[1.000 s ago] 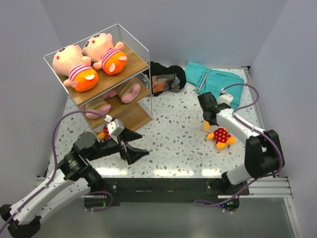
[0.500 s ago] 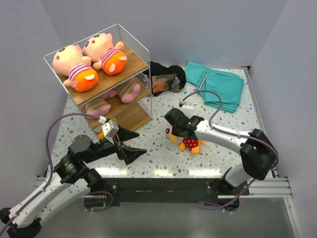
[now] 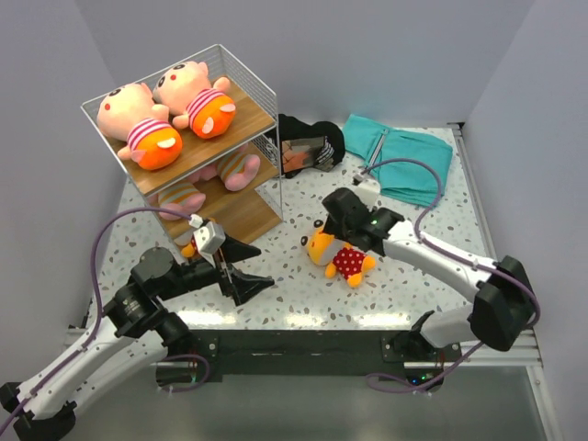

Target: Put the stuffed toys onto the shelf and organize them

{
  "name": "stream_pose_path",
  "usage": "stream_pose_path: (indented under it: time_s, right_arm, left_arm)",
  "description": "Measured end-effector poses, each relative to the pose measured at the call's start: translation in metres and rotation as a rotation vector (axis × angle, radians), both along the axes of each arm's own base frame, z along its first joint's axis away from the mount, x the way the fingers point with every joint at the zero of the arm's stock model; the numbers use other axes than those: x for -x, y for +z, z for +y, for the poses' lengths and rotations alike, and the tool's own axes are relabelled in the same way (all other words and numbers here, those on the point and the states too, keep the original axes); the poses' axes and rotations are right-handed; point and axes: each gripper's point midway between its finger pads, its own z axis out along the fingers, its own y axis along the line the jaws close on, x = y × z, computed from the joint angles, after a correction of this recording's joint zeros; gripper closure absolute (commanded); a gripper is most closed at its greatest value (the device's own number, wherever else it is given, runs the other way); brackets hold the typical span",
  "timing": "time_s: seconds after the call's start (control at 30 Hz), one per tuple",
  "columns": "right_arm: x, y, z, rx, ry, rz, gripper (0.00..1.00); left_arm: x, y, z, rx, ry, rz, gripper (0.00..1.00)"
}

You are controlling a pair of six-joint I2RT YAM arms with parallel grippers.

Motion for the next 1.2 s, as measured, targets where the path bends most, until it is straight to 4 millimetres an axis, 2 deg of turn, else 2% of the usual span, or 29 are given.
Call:
stream_pose_path:
  time_s: [0.07, 0.13, 0.17, 0.5, 0.57, 0.63, 0.67, 0.7, 0.77, 0.8, 0.9, 1.03, 1.2]
  right_arm:
    - [-0.005, 0.010, -0.029, -0.020, -0.069, -0.025, 0.42]
    - [-0.002, 0.011, -0.054, -0.016, -0.123, -0.027, 0.42]
    - [0.001, 0.010, -0.060, -0.012, -0.133, -0.021, 0.42]
    - [0.047, -0.044, -0.081, 0.043, -0.117, 0.121, 0.43]
    - [0.055, -0.057, -0.086, 0.053, -0.121, 0.147, 0.46]
    - [0.062, -0.068, -0.089, 0.055, -0.124, 0.167, 0.54]
    - [0.064, -0.072, -0.089, 0.046, -0.123, 0.169, 0.58]
    - [0.066, -0.074, -0.089, 0.039, -0.121, 0.168, 0.67]
    - [0.067, -0.077, -0.088, 0.021, -0.114, 0.162, 0.76]
    - [0.068, -0.078, -0.086, 0.008, -0.109, 0.161, 0.85]
    - [0.064, -0.077, -0.077, -0.027, -0.086, 0.150, 1.00]
    - [0.059, -0.071, -0.061, -0.097, -0.039, 0.127, 1.00]
    - [0.060, -0.052, -0.035, -0.201, 0.073, 0.067, 1.00]
  left_arm:
    - [0.000, 0.000, 0.000, 0.000, 0.000, 0.000, 0.07]
    - [0.000, 0.000, 0.000, 0.000, 0.000, 0.000, 0.07]
    - [0.000, 0.000, 0.000, 0.000, 0.000, 0.000, 0.07]
    - [0.000, -0.001, -0.001, -0.004, -0.003, 0.005, 0.07]
    - [-0.001, -0.002, -0.001, -0.008, -0.003, 0.008, 0.07]
    - [-0.001, -0.003, -0.002, -0.009, -0.003, 0.009, 0.07]
    - [-0.001, -0.003, -0.002, -0.009, -0.003, 0.009, 0.07]
    - [-0.001, -0.003, -0.002, -0.010, -0.003, 0.010, 0.07]
    - [-0.002, -0.004, -0.002, -0.013, -0.003, 0.013, 0.07]
    - [-0.002, -0.005, -0.003, -0.015, -0.003, 0.015, 0.07]
    - [-0.003, -0.006, -0.003, -0.020, -0.003, 0.020, 0.07]
    - [-0.002, -0.005, -0.002, -0.015, -0.003, 0.015, 0.07]
    - [-0.001, -0.003, -0.002, -0.009, -0.003, 0.010, 0.07]
